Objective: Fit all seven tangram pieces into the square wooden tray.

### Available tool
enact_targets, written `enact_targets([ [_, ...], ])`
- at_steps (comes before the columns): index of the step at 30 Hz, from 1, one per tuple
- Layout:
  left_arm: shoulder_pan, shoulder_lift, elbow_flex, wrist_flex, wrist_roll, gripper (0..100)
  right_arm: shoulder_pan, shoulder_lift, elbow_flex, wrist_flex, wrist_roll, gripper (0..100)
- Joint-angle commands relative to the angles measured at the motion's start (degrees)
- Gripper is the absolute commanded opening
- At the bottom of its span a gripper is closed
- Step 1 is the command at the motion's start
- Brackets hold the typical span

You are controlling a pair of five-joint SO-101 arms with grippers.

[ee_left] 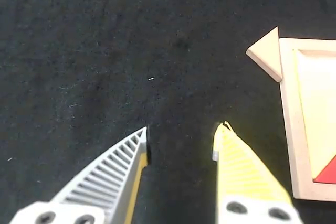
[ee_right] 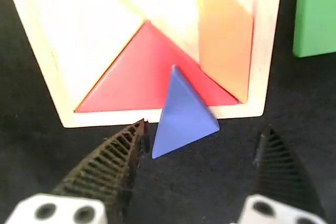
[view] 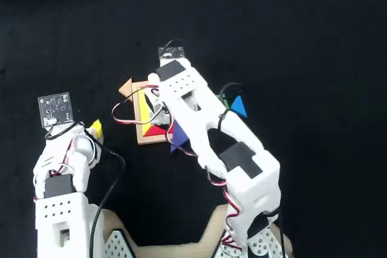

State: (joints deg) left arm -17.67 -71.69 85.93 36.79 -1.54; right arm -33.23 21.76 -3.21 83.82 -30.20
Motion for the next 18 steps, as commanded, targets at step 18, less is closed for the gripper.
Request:
enact_targets([
  [18,0.48,-0.53,-0.22,-0.97,0.26,21,-3.69,-0.13,4.44,-6.15,-0.88,31.8],
])
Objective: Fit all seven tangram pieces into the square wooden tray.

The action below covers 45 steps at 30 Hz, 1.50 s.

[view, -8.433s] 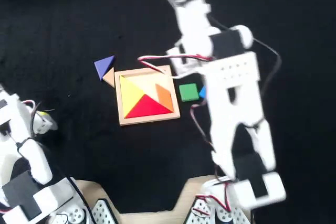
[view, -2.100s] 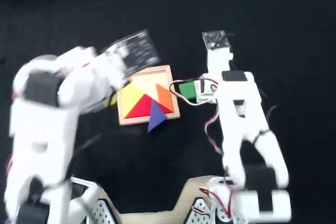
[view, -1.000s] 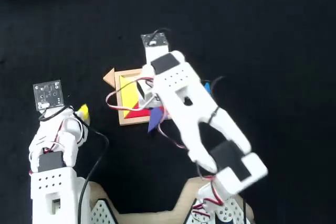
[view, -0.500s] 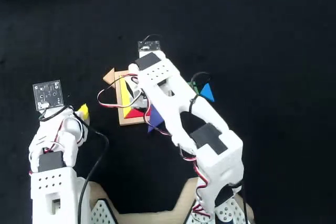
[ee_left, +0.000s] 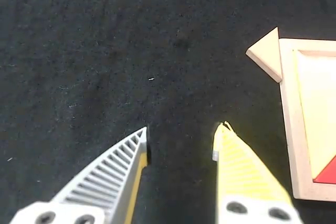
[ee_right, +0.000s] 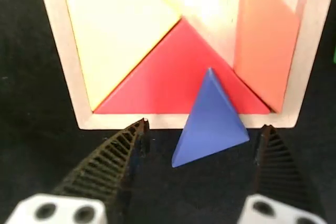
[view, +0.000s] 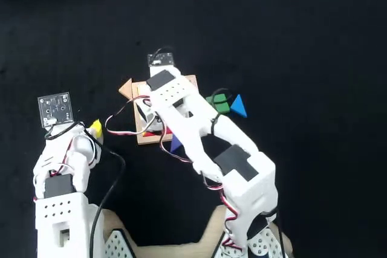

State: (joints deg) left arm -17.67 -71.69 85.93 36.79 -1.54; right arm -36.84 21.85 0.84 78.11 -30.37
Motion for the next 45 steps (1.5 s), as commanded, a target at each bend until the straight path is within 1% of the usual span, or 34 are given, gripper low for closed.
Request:
enact_targets([
  [1,0.48,-0.53,-0.22,-1.05,0.26,21,0.00,-0.22,0.66,-0.35,-0.70,31.8],
  [9,0.22,-0.53,-0.22,-1.14,0.26,21,0.00,0.04,1.98,-0.53,-0.70,31.8],
  [13,0.22,-0.53,-0.22,-1.14,0.26,21,0.09,3.03,1.63,-0.44,-0.70,31.8],
  [15,0.31,-0.53,-0.22,-1.14,0.26,21,0.09,5.23,1.01,-0.62,-0.70,30.2],
  [18,0.31,-0.53,-0.22,-1.14,0.26,21,0.53,7.87,-0.48,-0.88,-0.70,25.0],
  [29,0.31,-0.53,-0.22,-1.14,0.26,21,0.88,8.84,-2.15,-0.35,-0.26,24.0],
  [34,0.31,-0.53,-0.22,-1.14,0.26,21,0.97,8.84,-1.80,0.09,-0.09,16.2],
  [37,0.31,-0.53,-0.13,-1.14,0.26,21,0.97,8.84,-2.15,2.20,0.35,15.6],
  [41,0.22,-0.53,-0.13,-1.14,0.26,21,0.97,8.92,-1.71,2.46,4.66,14.7],
  [45,0.22,-0.53,-0.13,-1.14,0.26,21,1.76,8.92,-2.07,2.11,8.00,5.8],
])
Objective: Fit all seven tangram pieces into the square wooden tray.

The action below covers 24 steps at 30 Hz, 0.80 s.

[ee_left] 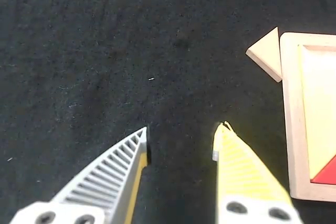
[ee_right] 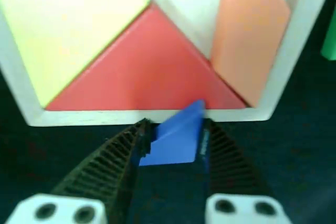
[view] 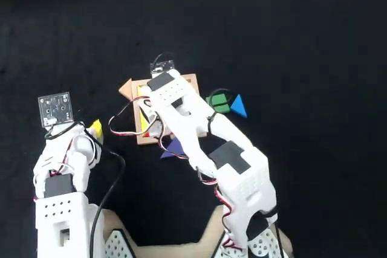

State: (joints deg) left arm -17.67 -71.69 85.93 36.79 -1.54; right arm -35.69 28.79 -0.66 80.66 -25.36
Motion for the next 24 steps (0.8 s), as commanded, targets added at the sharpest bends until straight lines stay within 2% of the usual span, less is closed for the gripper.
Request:
enact_targets([
  [1,0.13,-0.53,-0.13,-1.14,0.26,21,0.88,1.98,-0.75,-0.53,3.69,3.7],
  [3,0.13,-0.53,-0.13,-1.14,0.26,21,1.49,1.89,-1.27,-0.62,4.57,1.1],
  [12,0.13,-0.53,-0.13,-1.23,0.26,21,3.78,1.54,-2.07,-0.09,6.95,1.1],
  [17,0.13,-0.53,-0.13,-1.23,0.26,21,5.63,-4.88,-4.88,-0.09,7.21,1.1],
  [24,0.13,-0.53,-0.13,-1.23,0.26,21,9.58,-6.55,-20.09,-0.09,23.47,1.1],
])
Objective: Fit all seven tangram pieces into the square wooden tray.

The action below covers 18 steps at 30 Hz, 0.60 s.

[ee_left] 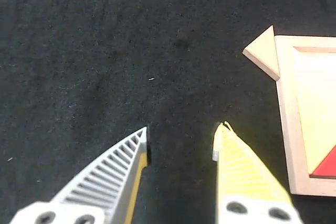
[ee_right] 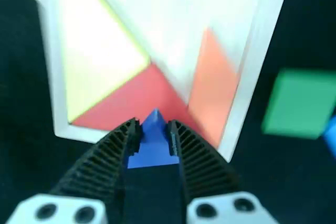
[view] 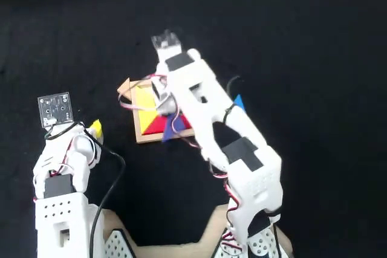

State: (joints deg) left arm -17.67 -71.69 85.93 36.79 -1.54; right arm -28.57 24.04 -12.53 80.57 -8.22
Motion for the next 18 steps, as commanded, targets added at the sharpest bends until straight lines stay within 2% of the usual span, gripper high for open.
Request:
enact_targets([
  [1,0.13,-0.53,-0.13,-1.23,0.26,21,3.16,-0.75,-10.42,0.09,7.30,1.1],
  [4,0.13,-0.53,-0.13,-1.23,0.26,21,5.10,3.38,-17.10,0.26,10.64,1.2],
  [10,0.13,-0.53,-0.13,-1.23,0.26,21,5.01,15.96,-28.97,2.73,25.23,1.5],
  [18,0.13,-0.53,-0.13,-1.23,0.26,21,5.19,28.79,-49.19,10.64,32.62,2.1],
])
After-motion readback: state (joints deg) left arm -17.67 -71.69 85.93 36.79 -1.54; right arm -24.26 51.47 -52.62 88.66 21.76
